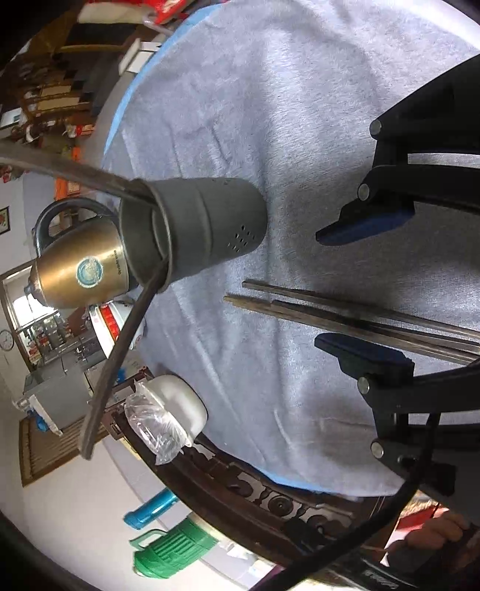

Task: Organize utensils
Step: 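Bring the right gripper over the dark chopsticks lying beside the gray holder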

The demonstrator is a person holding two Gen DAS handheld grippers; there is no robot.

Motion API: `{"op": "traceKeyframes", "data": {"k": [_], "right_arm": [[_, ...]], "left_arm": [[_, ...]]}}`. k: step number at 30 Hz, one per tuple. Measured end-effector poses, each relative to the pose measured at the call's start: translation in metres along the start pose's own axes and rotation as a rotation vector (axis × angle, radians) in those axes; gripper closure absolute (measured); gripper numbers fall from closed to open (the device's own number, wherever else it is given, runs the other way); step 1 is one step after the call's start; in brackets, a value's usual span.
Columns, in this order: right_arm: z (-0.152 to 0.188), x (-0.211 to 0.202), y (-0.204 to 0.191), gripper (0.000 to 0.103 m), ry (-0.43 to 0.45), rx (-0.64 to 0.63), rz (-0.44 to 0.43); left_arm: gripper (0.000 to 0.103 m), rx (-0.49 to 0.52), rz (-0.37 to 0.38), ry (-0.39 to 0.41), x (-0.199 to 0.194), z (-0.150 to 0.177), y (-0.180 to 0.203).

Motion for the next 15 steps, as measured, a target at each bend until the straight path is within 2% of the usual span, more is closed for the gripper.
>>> {"op": "traceKeyframes", "data": {"k": [9, 12, 15], "right_arm": [[-0.007, -0.007, -0.007, 0.050, 0.024, -0.030, 0.016], [-0.006, -0.002, -0.010, 0.050, 0.014, -0.040, 0.023], [-0.006, 0.005, -0.009, 0.050, 0.001, -0.041, 0.038]], "left_arm": [[0.000, -0.004, -0.022, -0.015, 0.002, -0.003, 0.005], [0.000, -0.019, -0.021, -0.044, 0.012, 0.000, 0.002], [0.000, -0.074, -0.004, -0.109, 0.029, 0.008, -0.004]]}}
Point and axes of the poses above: each gripper's, at about its wrist camera, not at the fingertips, and x roughly the way its jaws point, y to its right, z to its underside, the point moved 1 cm from there along x, roughly the way its jaws point, and after that the axes turned 6 degrees about x, right-handed, at the moved point
